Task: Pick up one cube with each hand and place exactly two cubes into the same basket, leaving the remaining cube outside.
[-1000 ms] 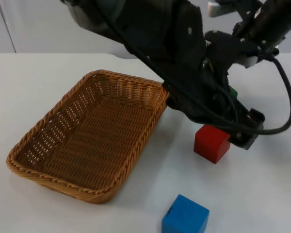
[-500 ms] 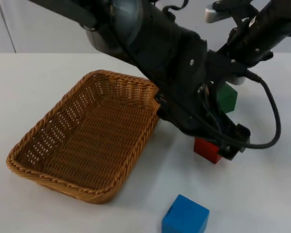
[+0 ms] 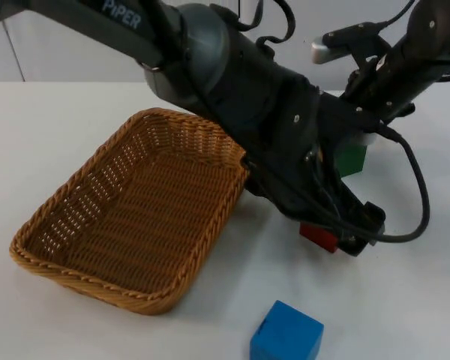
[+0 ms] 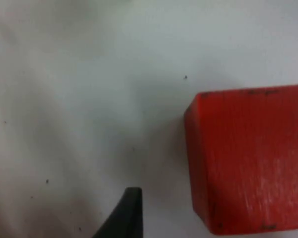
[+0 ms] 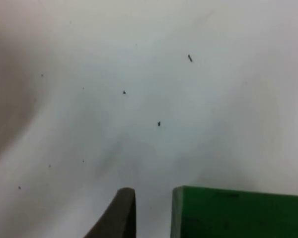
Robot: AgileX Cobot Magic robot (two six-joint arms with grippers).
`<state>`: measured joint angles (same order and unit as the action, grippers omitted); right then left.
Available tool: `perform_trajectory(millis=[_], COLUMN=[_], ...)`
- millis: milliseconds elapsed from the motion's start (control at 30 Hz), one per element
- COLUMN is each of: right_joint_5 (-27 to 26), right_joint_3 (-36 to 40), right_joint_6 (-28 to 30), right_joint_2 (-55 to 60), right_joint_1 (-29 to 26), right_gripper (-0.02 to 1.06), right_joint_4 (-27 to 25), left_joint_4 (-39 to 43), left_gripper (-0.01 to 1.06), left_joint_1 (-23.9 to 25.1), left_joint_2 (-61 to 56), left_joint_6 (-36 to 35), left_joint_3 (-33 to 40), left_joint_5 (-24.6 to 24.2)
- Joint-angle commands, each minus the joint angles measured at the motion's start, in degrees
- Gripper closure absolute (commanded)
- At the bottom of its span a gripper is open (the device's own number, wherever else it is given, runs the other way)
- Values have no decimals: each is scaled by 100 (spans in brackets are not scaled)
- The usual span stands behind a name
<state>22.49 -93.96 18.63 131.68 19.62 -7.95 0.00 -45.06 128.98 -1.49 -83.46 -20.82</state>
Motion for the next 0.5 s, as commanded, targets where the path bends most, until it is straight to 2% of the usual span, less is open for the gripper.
perform_trajectory(millis=[0,467], right_joint_5=[-132,-134], right_joint_3=[-24,-24], right_joint_6=[28,28], right_joint_2=[3,3], right_joint_1=[16,-24], right_gripper=[-1,-1], right_joint_4=[34,34], left_joint_4=[55,0], left_gripper=[3,3], left_joint_1=[-20,-20], left_joint_2=[26,193], left_joint_6=[-50,-50], left_joint_3=[-28,-28], left_joint_5=[156,456])
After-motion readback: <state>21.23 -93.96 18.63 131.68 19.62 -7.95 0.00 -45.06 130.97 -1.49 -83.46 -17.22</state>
